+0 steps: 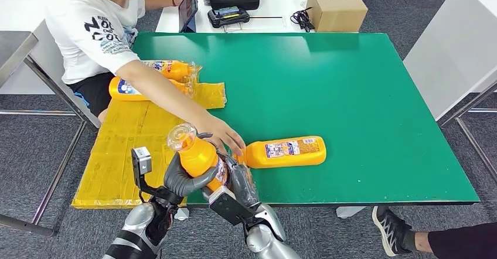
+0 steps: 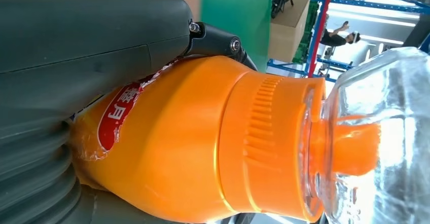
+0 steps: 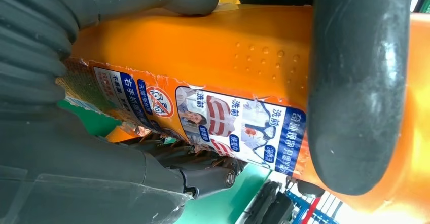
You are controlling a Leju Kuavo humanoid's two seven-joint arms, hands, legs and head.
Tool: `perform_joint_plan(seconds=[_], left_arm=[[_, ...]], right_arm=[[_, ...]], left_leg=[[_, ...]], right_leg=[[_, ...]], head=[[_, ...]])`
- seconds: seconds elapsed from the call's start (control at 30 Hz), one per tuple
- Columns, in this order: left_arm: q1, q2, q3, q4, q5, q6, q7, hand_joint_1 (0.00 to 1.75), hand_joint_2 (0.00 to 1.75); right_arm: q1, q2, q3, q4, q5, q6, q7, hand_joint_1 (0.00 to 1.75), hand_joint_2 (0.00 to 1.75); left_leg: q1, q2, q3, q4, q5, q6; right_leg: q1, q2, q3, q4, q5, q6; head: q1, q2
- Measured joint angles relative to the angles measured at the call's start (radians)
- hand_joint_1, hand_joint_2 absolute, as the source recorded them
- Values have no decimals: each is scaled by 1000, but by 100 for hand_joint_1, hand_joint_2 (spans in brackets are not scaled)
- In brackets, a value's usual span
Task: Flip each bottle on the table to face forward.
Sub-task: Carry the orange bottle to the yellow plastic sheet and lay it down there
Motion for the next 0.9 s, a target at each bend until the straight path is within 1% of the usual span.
perform_joint_plan(seconds=[0.27, 0.3, 0.37, 0.4, 0.43, 0.5, 0.57, 0.63, 0.77, 0.9], left_arm=[[2, 3, 0, 5, -1, -2, -2, 175, 175], [3, 3, 1, 5, -2, -2, -3, 175, 175], [4, 3, 1, 4, -2, -1, -3, 175, 175], [4, 3, 2, 4, -2, 0, -4, 175, 175], [4, 3, 2, 4, -3, 4, -6, 175, 175], [3, 3, 3, -1, -10, 22, -11, 175, 175], [5, 3, 4, -12, -28, 58, -21, 175, 175], [8, 2, 7, -31, -69, 116, -41, 175, 175], [10, 0, 48, -73, -149, 253, -79, 175, 175], [7, 0, 101, -99, -196, 320, -105, 175, 175]], right_arm=[[-4, 0, 1, 16, -4, 0, -1, 173, 175], [-4, 0, 1, 18, -5, -1, -1, 156, 175], [-5, 0, 1, 21, -8, -5, -2, 69, 175], [-5, 0, 1, 22, -8, -10, -2, 26, 131], [-5, 0, 2, 23, -8, -19, -2, 0, 87], [-5, 0, 2, 24, -7, -47, 1, 0, 0], [-4, 0, 1, 19, -9, -74, 9, 0, 0], [0, -1, -1, -10, -22, -85, 24, 0, 0], [30, -11, -20, -158, -61, -84, 62, 0, 0], [69, -23, -38, -312, -75, -70, 80, 0, 0]], left_leg=[[0, 0, 0, 0, 0, 0], [0, 0, 0, 0, 0, 0], [0, 0, 0, 0, 0, 0], [0, 0, 0, 0, 0, 0], [0, 0, 0, 0, 0, 0], [0, 0, 0, 0, 0, 0], [0, 0, 0, 0, 0, 0], [0, 0, 0, 0, 0, 0], [0, 1, 0, 0, 0, 0], [0, 0, 1, 0, 0, 0]], right_leg=[[0, 0, 0, 0, 0, 0], [0, 0, 0, 0, 0, 0], [0, 0, 0, 0, 0, 0], [0, 0, 0, 0, 0, 0], [0, 0, 0, 0, 0, 0], [0, 0, 0, 0, 0, 0], [0, 0, 0, 0, 0, 0], [0, 0, 0, 0, 0, 0], [0, 0, 0, 0, 0, 0], [0, 1, 0, 0, 0, 0]], head=[[0, 0], [0, 0], [0, 0], [0, 0], [0, 0], [0, 0], [0, 0], [0, 0], [0, 0], [0, 0]])
